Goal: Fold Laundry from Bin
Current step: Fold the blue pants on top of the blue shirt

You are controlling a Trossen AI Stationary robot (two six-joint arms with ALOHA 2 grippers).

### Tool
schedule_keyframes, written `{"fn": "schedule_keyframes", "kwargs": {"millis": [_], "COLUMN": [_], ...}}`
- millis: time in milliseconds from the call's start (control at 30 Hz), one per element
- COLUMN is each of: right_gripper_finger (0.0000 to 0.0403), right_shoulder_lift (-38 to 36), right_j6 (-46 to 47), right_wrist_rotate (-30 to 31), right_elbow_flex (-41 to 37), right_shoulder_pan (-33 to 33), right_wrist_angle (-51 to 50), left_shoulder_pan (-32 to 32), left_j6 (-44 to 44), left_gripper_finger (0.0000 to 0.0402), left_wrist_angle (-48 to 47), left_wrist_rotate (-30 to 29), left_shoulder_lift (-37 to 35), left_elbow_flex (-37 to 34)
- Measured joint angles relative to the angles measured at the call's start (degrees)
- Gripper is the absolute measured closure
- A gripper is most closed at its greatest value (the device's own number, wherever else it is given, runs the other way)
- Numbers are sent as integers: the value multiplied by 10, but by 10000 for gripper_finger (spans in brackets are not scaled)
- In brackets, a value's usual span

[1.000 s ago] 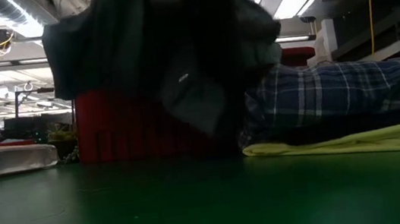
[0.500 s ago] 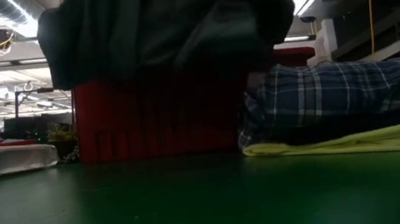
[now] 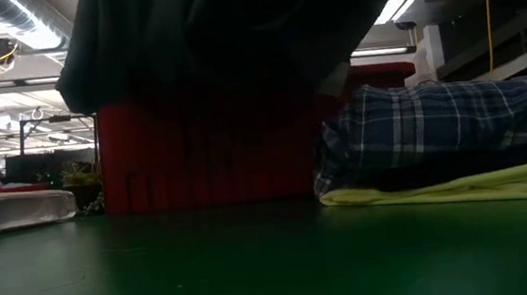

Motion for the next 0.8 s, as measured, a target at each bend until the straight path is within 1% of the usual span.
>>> {"fn": "schedule_keyframes", "kwargs": {"millis": [167, 267, 400, 500, 600, 733, 800], "right_gripper_finger": [399, 399, 399, 399, 399, 399, 399], "right_shoulder_lift": [-31, -60, -96, -119, -136, -156, -162], "right_j6": [65, 137, 246, 312, 352, 393, 419], "right_wrist_rotate": [-1, -4, -32, -40, -53, -58, -60], "right_elbow_flex": [-55, -110, -174, -205, -219, -225, -225], "right_shoulder_pan": [51, 86, 135, 170, 205, 248, 271], "right_wrist_angle": [1, 1, 0, 0, 0, -1, 0], "left_shoulder_pan": [-15, -24, -36, -45, -52, -58, -64], "left_j6": [-44, -68, -106, -111, -112, -118, -133], "left_gripper_finger": [395, 395, 395, 395, 395, 395, 395], "left_wrist_angle": [0, 2, 24, 75, 154, 271, 306], "left_wrist_rotate": [14, 15, 15, 15, 18, 43, 53], "left_shoulder_lift": [19, 39, 82, 122, 167, 221, 242], "left_elbow_flex": [0, 0, 0, 0, 0, 0, 0]}}
